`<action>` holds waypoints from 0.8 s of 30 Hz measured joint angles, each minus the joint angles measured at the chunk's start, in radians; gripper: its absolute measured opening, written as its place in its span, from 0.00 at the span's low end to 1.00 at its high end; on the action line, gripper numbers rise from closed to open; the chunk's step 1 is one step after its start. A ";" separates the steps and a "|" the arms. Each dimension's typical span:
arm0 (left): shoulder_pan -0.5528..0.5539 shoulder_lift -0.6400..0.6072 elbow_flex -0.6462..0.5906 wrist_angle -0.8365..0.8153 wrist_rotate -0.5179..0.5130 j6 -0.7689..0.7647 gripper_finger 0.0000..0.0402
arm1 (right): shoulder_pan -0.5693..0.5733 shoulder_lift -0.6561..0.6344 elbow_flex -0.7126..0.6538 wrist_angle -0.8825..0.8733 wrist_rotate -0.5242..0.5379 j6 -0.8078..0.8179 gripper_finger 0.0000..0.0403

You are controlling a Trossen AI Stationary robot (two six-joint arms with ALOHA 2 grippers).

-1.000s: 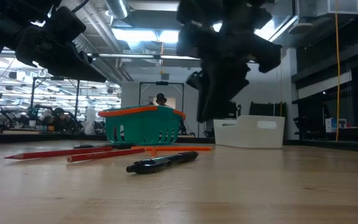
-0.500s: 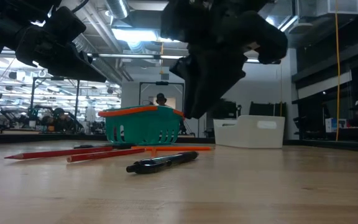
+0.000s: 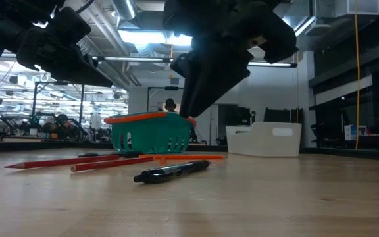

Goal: Sort pens & pencils
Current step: Put the black pen into the white bin

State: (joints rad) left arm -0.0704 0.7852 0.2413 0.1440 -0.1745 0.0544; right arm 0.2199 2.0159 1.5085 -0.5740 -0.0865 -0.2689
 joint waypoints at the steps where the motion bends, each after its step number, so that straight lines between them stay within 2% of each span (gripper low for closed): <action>1: 0.000 0.000 0.000 0.000 0.000 0.000 0.10 | -0.001 0.003 0.000 0.009 -0.006 -0.001 0.26; 10: 0.000 0.000 0.000 0.000 0.000 0.000 0.10 | -0.006 0.046 0.010 0.028 -0.036 -0.003 0.26; 19: 0.000 0.000 0.000 -0.002 0.000 0.000 0.10 | -0.005 0.178 0.228 -0.188 -0.040 -0.028 0.26; 24: 0.000 0.000 0.000 -0.003 0.000 0.001 0.10 | -0.003 0.194 0.239 -0.209 -0.042 -0.028 0.26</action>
State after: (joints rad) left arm -0.0707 0.7849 0.2413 0.1407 -0.1741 0.0554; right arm 0.2168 2.2100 1.7475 -0.7826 -0.1287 -0.2970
